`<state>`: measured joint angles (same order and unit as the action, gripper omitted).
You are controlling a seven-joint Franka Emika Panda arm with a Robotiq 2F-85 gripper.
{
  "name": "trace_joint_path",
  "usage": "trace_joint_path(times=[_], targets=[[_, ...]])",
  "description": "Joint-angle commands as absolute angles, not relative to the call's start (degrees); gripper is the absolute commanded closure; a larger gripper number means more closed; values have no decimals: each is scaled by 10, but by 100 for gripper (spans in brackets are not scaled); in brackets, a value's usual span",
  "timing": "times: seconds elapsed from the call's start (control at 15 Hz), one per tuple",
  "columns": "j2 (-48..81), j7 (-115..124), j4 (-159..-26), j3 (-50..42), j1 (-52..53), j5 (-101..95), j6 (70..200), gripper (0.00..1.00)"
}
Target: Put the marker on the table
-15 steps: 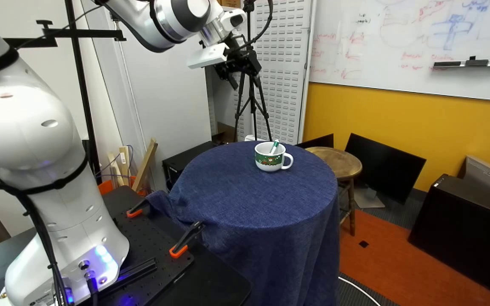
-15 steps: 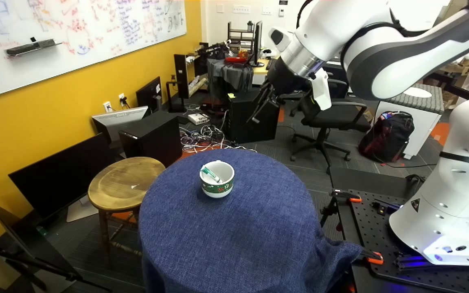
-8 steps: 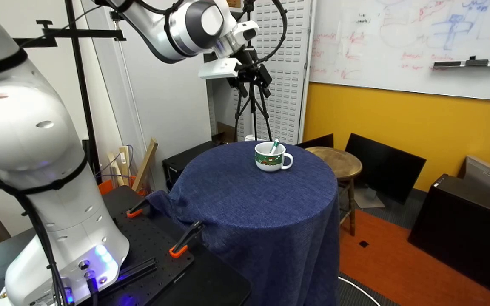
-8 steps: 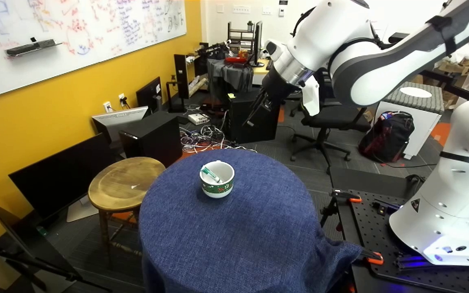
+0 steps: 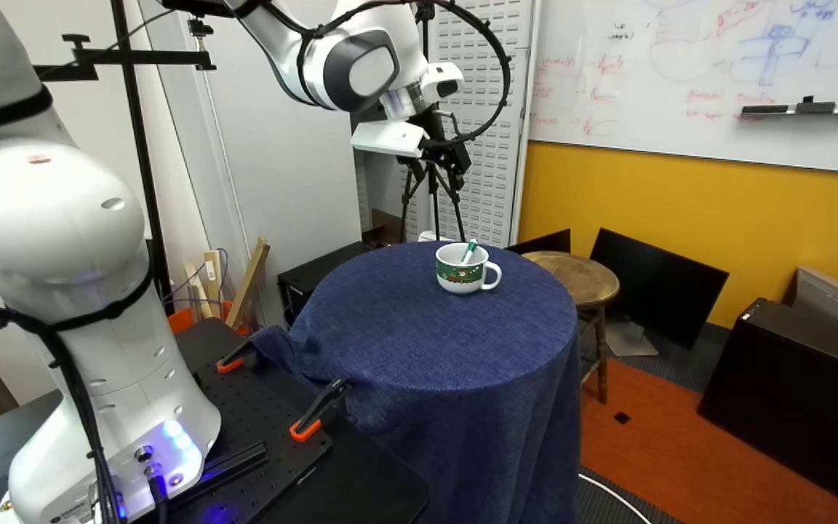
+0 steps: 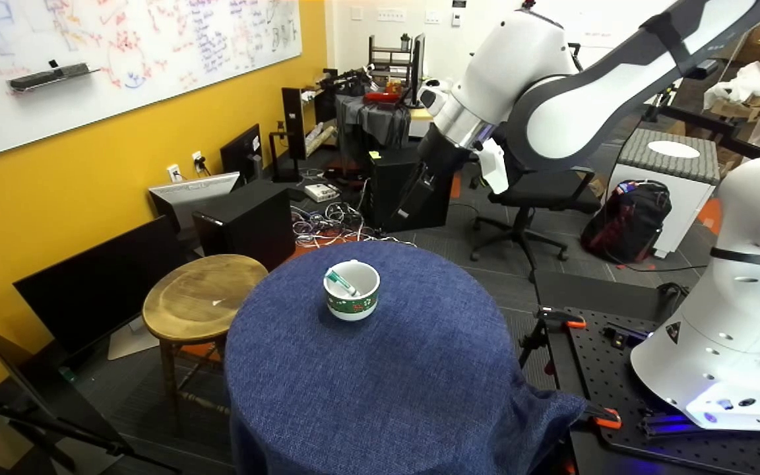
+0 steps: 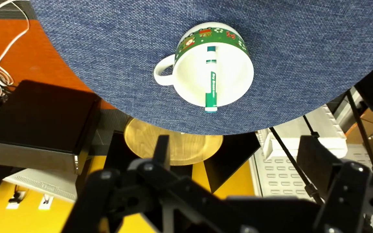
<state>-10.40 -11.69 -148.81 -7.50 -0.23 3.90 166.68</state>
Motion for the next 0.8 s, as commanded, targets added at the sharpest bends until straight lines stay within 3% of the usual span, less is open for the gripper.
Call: trace_joint_path(times=[0.0,0.73], targets=[[-102,-132,-1486,-82,3,54,1667,0],[-65,-195,-1468,-108,46,147,1690,0]])
